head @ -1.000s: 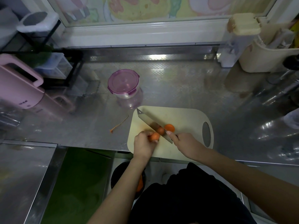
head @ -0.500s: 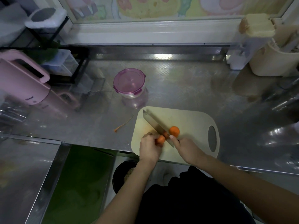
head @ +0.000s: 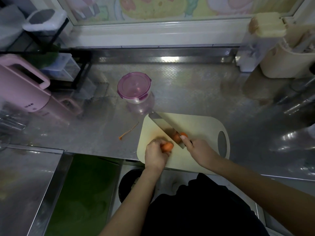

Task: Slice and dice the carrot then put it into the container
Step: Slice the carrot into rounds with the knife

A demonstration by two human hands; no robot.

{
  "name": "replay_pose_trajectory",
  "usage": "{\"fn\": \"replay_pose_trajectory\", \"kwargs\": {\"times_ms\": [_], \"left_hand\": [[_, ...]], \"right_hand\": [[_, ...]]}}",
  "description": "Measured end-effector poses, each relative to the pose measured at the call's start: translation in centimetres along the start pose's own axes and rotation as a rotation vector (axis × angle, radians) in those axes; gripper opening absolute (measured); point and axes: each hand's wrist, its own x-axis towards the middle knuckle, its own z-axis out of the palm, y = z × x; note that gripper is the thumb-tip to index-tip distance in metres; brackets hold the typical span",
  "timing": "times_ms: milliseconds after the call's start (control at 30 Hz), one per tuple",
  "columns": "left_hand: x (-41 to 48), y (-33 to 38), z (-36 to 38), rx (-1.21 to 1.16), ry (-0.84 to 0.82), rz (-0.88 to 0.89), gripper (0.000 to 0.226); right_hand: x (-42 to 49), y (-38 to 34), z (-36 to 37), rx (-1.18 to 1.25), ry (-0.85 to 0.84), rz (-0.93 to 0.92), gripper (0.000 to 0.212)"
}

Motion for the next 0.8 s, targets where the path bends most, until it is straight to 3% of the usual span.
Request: {"fn": "replay_pose_trajectory", "kwargs": {"times_ms": [800], "left_hand": [[0.0,0.0,-0.4,-0.002,-0.014,-0.007,0.029]], "right_hand": [[-2.4,0.7,-0.5,-0.097,-0.125,0.073,0.056]]}}
